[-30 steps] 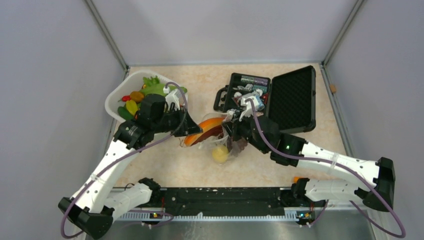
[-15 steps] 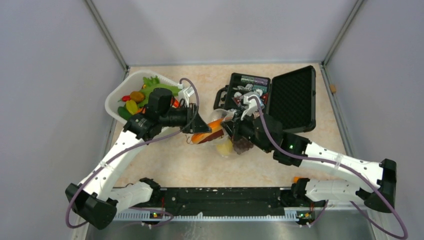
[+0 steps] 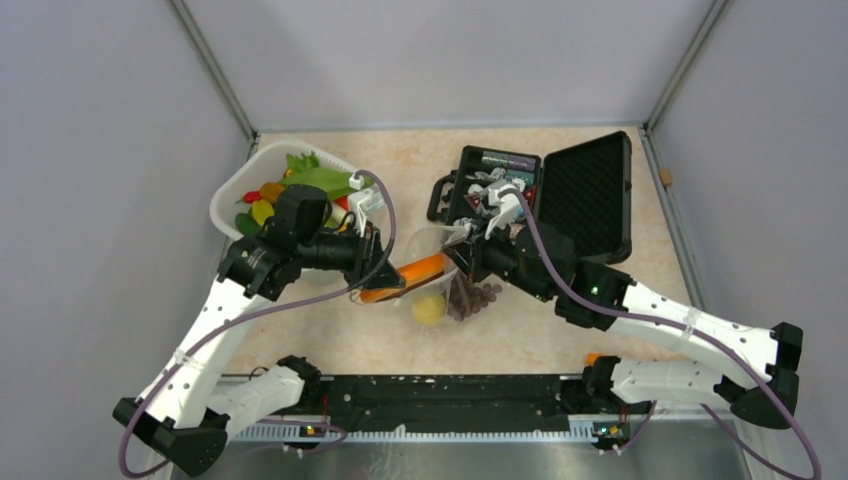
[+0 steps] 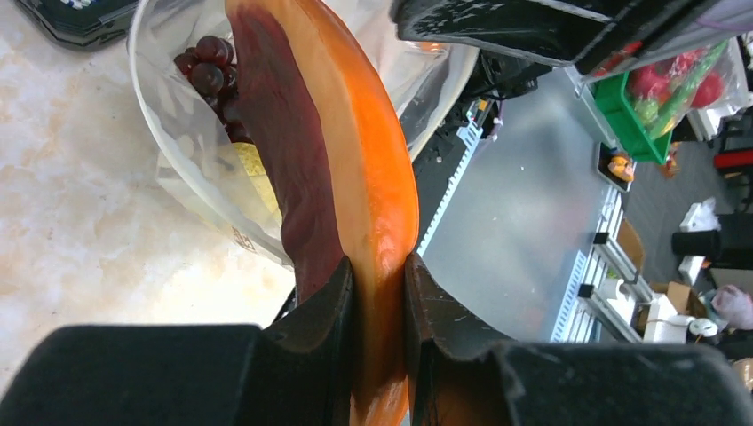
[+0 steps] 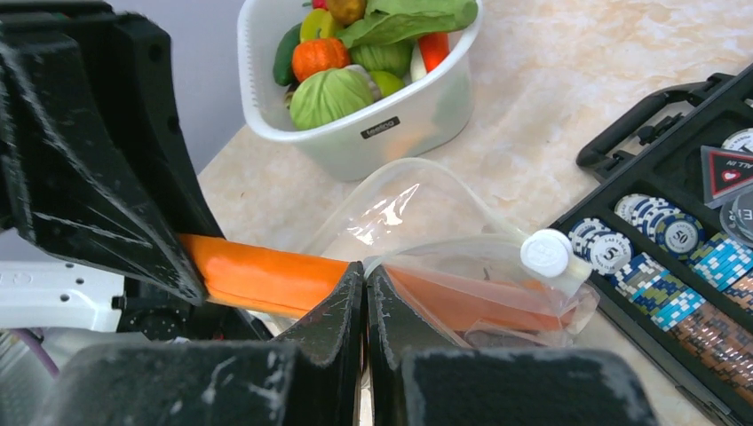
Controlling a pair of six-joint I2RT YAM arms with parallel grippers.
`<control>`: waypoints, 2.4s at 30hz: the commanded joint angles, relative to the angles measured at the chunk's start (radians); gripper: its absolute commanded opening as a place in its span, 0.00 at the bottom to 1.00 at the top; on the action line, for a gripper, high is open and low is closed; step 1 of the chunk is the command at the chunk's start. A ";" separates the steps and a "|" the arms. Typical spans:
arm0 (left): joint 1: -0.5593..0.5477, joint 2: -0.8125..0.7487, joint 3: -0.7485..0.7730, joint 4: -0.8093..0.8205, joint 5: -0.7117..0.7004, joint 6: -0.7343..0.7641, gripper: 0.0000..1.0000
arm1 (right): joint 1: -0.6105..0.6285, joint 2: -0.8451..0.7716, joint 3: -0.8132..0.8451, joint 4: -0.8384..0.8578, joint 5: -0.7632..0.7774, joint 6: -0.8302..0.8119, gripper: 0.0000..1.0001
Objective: Place the food in the zip-top bag and seal the zipper
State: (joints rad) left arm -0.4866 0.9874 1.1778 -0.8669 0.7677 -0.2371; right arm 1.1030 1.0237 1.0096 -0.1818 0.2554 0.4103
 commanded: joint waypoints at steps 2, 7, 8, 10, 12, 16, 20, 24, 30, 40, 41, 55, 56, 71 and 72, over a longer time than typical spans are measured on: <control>-0.002 -0.023 0.087 -0.074 0.055 0.136 0.00 | -0.012 -0.021 0.057 0.026 -0.079 -0.047 0.00; -0.003 0.012 0.123 -0.109 0.069 0.186 0.00 | -0.013 -0.025 0.060 0.015 -0.180 -0.136 0.00; -0.002 0.022 0.130 -0.123 0.049 0.194 0.00 | -0.012 -0.033 0.053 0.022 -0.198 -0.162 0.00; -0.002 0.040 0.131 -0.127 0.061 0.198 0.00 | -0.012 -0.052 0.031 0.049 -0.248 -0.201 0.00; -0.003 0.053 0.098 -0.072 0.162 0.176 0.00 | -0.012 -0.064 0.011 0.079 -0.300 -0.227 0.00; -0.004 0.046 0.083 -0.046 0.008 0.143 0.00 | -0.013 -0.068 0.006 0.083 -0.240 -0.224 0.00; 0.004 0.000 0.108 -0.037 -0.329 0.057 0.00 | -0.013 -0.085 0.004 0.036 0.031 -0.148 0.00; 0.041 -0.032 0.117 -0.034 -0.230 0.091 0.00 | -0.016 -0.091 -0.005 0.009 0.058 -0.130 0.00; 0.042 0.052 0.109 -0.093 0.190 0.263 0.00 | -0.017 -0.070 -0.005 0.046 -0.135 -0.174 0.00; 0.033 0.100 0.110 -0.105 0.122 0.259 0.00 | -0.023 -0.055 0.000 0.081 -0.178 -0.195 0.00; 0.033 0.096 0.106 -0.089 0.099 0.248 0.00 | -0.022 -0.048 0.000 0.082 -0.178 -0.191 0.00; 0.132 -0.081 0.175 -0.052 -0.248 0.168 0.00 | -0.078 -0.062 -0.041 -0.020 0.147 0.013 0.00; 0.138 -0.087 0.176 -0.052 -0.244 0.171 0.00 | -0.085 -0.057 -0.038 -0.026 0.147 0.019 0.00; 0.148 -0.205 0.203 0.051 -0.083 0.184 0.00 | -0.131 -0.024 -0.032 -0.034 0.114 0.050 0.00; 0.148 -0.219 0.203 0.076 -0.121 0.163 0.00 | -0.132 -0.025 -0.032 -0.035 0.112 0.051 0.00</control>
State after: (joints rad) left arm -0.3450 0.8253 1.3422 -0.9504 0.6872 -0.0372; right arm 0.9833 1.0008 0.9627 -0.2333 0.3653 0.4500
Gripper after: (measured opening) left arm 0.234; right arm 0.006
